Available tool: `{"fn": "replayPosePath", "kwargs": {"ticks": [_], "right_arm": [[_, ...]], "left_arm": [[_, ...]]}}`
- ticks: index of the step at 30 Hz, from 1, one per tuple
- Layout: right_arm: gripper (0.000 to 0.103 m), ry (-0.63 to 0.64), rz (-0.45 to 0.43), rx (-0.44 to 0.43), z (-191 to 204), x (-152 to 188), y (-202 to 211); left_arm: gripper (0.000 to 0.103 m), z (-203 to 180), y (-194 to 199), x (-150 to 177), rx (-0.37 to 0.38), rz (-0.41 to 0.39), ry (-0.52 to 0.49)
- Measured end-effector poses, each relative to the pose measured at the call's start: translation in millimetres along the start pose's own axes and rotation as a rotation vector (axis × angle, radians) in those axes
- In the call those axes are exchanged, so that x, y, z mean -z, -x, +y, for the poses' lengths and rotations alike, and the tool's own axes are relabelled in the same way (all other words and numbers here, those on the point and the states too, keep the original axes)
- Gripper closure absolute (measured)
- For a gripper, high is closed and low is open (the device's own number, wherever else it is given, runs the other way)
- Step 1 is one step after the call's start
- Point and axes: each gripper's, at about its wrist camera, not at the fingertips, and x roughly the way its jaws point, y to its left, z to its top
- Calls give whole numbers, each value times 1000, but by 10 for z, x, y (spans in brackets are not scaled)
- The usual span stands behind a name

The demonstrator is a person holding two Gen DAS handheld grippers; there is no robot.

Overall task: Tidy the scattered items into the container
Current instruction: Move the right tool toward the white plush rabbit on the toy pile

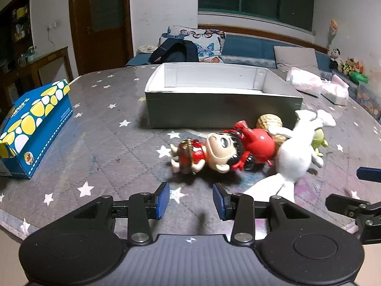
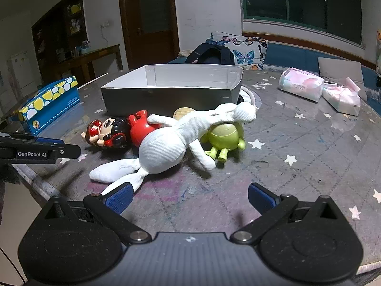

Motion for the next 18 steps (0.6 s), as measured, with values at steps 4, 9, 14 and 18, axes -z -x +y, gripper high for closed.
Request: {"fn": "replayPosePath", "kwargs": {"ticks": [4,9,14,18], "right_arm": [[0,-13,5,1,55,24,43],[0,-32,14,1,270,97,180],[0,-30,33,-15,-12,35,17],[0,-21,39,-25,-304,-28,-207]], "left_arm": [[61,-39,18,13,9,6,-9],[61,-110,34,33,8,9,-28],[61,-131,37,58,14,14,-36],[61,-145,53,66,19,11,-41]]}}
